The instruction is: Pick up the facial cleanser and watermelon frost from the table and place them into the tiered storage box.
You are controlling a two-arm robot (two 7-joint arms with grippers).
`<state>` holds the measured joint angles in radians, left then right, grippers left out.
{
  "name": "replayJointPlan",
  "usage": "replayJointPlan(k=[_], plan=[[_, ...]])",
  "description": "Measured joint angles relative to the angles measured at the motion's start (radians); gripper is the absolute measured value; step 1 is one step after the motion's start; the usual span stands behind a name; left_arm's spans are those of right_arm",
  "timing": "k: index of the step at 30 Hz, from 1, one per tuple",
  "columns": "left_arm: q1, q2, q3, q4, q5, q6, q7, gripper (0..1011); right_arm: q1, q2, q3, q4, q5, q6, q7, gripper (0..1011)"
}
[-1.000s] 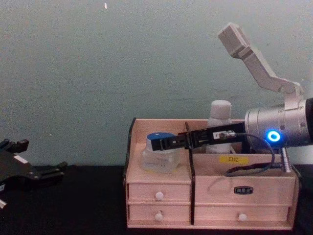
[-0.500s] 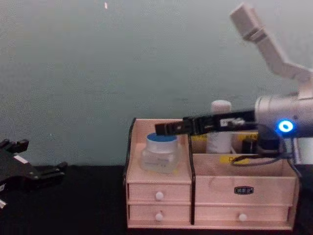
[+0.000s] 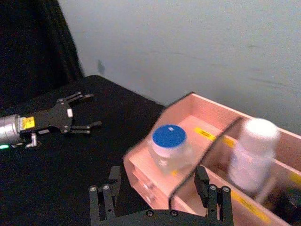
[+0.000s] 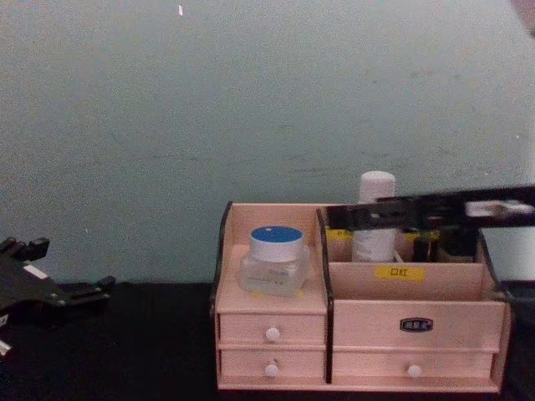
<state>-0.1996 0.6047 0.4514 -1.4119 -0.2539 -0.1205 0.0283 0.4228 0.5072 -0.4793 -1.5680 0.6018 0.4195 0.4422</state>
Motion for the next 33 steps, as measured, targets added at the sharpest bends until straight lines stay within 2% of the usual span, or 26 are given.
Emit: replayJointPlan(k=[4, 6, 7, 8, 9, 10, 13, 14, 17, 18, 21, 22, 24, 33], plan=[[0.0, 0.0, 0.0, 0.0, 0.0, 0.0, 0.0, 1001, -0.077, 0.053, 0.041, -0.081, 0.013, 0.004, -0.064, 1000], [0.0, 0.0, 0.0, 0.0, 0.0, 0.0, 0.0, 1001, -0.136, 0.083, 0.081, -0.133, 0.011, 0.0, -0.138, 1000], [0.0, 0.0, 0.0, 0.0, 0.0, 0.0, 0.0, 1001, -0.136, 0.083, 0.081, -0.133, 0.011, 0.0, -0.138, 1000], [0.0, 0.0, 0.0, 0.0, 0.0, 0.0, 0.0, 1001, -0.166, 0.094, 0.105, -0.153, 0.003, -0.003, -0.177, 1000], [0.0, 0.0, 0.0, 0.0, 0.0, 0.0, 0.0, 1001, -0.18, 0.097, 0.118, -0.163, -0.001, -0.005, -0.197, 1000], [0.0, 0.0, 0.0, 0.0, 0.0, 0.0, 0.0, 1001, -0.207, 0.102, 0.145, -0.176, -0.012, -0.008, -0.241, 1000], [0.0, 0.0, 0.0, 0.0, 0.0, 0.0, 0.0, 1001, -0.243, 0.102, 0.18, -0.19, -0.035, -0.014, -0.307, 1000], [0.0, 0.0, 0.0, 0.0, 0.0, 0.0, 0.0, 1001, -0.265, 0.099, 0.202, -0.194, -0.056, -0.018, -0.358, 1000], [0.0, 0.0, 0.0, 0.0, 0.0, 0.0, 0.0, 1001, -0.287, 0.089, 0.228, -0.193, -0.089, -0.026, -0.426, 1000], [0.0, 0.0, 0.0, 0.0, 0.0, 0.0, 0.0, 1001, -0.298, 0.08, 0.243, -0.186, -0.109, -0.03, -0.468, 1000], [0.0, 0.0, 0.0, 0.0, 0.0, 0.0, 0.0, 1001, -0.307, 0.063, 0.26, -0.163, -0.139, -0.032, -0.524, 1000], [0.0, 0.0, 0.0, 0.0, 0.0, 0.0, 0.0, 1001, -0.307, 0.063, 0.26, -0.163, -0.139, -0.032, -0.524, 1000], [0.0, 0.0, 0.0, 0.0, 0.0, 0.0, 0.0, 1001, -0.306, 0.047, 0.269, -0.13, -0.161, -0.031, -0.557, 1000], [0.0, 0.0, 0.0, 0.0, 0.0, 0.0, 0.0, 1001, -0.283, 0.01, 0.259, -0.036, -0.196, -0.013, -0.569, 1000]])
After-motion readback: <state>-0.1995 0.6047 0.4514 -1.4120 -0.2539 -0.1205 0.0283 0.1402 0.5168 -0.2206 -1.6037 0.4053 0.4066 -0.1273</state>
